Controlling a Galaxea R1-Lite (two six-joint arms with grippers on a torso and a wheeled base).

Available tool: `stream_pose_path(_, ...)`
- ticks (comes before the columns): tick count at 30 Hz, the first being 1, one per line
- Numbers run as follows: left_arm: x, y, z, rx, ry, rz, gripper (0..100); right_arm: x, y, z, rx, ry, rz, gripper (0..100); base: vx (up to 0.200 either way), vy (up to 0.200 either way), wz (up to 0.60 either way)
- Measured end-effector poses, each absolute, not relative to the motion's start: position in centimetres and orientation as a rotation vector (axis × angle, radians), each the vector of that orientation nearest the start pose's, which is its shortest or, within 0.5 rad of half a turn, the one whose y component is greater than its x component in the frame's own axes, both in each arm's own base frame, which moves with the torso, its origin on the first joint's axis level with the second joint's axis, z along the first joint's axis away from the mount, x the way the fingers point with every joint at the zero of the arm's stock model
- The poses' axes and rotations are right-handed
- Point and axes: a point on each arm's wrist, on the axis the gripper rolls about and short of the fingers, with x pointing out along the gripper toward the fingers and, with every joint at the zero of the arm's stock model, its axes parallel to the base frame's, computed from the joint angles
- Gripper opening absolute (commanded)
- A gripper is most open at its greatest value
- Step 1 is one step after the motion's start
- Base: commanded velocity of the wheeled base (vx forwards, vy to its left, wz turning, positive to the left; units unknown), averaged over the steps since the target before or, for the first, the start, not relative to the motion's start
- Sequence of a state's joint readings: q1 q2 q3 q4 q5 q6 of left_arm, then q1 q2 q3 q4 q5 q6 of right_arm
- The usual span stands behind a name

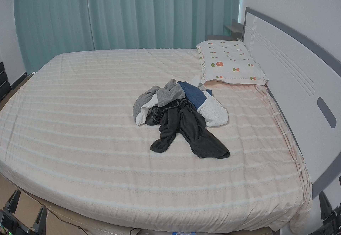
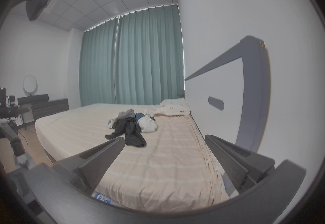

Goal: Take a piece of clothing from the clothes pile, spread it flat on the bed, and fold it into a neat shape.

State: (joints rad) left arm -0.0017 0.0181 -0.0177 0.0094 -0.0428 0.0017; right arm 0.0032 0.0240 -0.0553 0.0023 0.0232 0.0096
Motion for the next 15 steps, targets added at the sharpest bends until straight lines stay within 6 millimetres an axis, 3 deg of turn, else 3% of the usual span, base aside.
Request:
stream_pose_path(7,-2.3,-0.1,8.0,0.002,0.010,-0.044,100,-1.8,0.2,12.7,0.014,0.027,0.093,100,0.000,0.000,0.00)
stream_pose_path(15,-2.3,-0.1,8.0,0.002,0.010,-0.045,100,2.8,0.4,15.4,0.044,0.189,0.150,100,0.000,0.000,0.00)
